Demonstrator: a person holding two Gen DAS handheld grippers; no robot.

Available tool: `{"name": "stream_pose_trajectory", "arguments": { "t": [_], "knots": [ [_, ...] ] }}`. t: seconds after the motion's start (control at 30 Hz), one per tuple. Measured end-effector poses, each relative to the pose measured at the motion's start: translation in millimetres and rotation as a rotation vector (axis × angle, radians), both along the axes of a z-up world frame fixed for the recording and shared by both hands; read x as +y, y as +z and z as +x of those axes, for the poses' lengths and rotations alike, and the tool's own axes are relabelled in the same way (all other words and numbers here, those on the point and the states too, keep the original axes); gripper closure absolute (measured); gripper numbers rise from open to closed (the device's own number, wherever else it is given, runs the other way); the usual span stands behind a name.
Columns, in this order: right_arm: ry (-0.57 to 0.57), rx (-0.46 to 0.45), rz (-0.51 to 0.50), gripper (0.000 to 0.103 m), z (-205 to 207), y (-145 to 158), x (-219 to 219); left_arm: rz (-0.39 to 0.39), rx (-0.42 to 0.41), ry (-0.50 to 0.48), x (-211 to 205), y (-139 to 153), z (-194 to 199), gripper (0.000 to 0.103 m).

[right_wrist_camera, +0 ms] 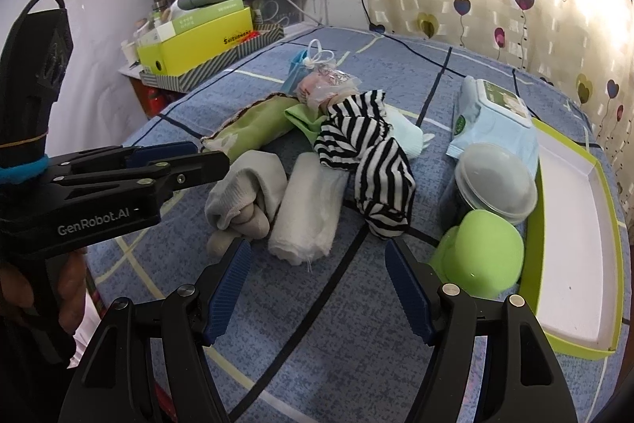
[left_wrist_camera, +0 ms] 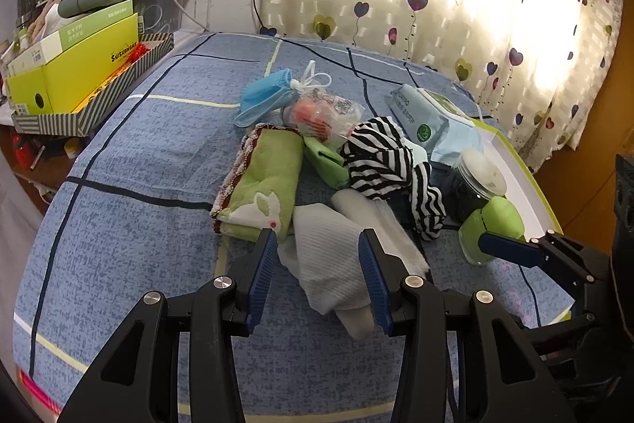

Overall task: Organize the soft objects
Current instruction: 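Grasp the grey sock with the left gripper while the right gripper grasps the folded white towel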

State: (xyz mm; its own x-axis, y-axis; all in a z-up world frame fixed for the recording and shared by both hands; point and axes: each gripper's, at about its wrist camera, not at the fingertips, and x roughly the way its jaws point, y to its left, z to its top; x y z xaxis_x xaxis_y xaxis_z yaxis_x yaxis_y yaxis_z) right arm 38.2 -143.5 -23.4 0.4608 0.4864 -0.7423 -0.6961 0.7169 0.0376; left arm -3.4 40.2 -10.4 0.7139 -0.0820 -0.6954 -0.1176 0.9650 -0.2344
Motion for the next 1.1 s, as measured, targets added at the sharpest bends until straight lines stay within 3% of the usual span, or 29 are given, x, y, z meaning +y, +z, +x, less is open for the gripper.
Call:
{"name": "stream_pose_trajectory", "arguments": {
  "t": [0.4, 0.53, 0.77, 1.07, 1.1],
  "knots": [
    [0.013, 0.062, -0.016, 0.034, 19, -17, 25, -0.093, -0.020, -0.010, 23, -5, -4, 0.059],
    [0.000, 0.075, -0.005, 0.045, 23, -19, 25, -0.124, -0.034, -0.042, 22, -6, -4, 0.059],
    [-0.007, 0.055, -0.009, 0.047, 20, -14, 23, -0.138, 0.006, -0.136, -1, -15, 10, 0.059],
    [-0.044, 0.044, -0.032, 0.047, 22, -15, 11, -0.115, 0.061, -0.117, -5, -27, 23, 0.058],
    [-0.041, 0.045, -0.030, 0.047, 22, -15, 12, -0.113, 0.067, -0.113, -4, -28, 22, 0.054]
  ]
}}
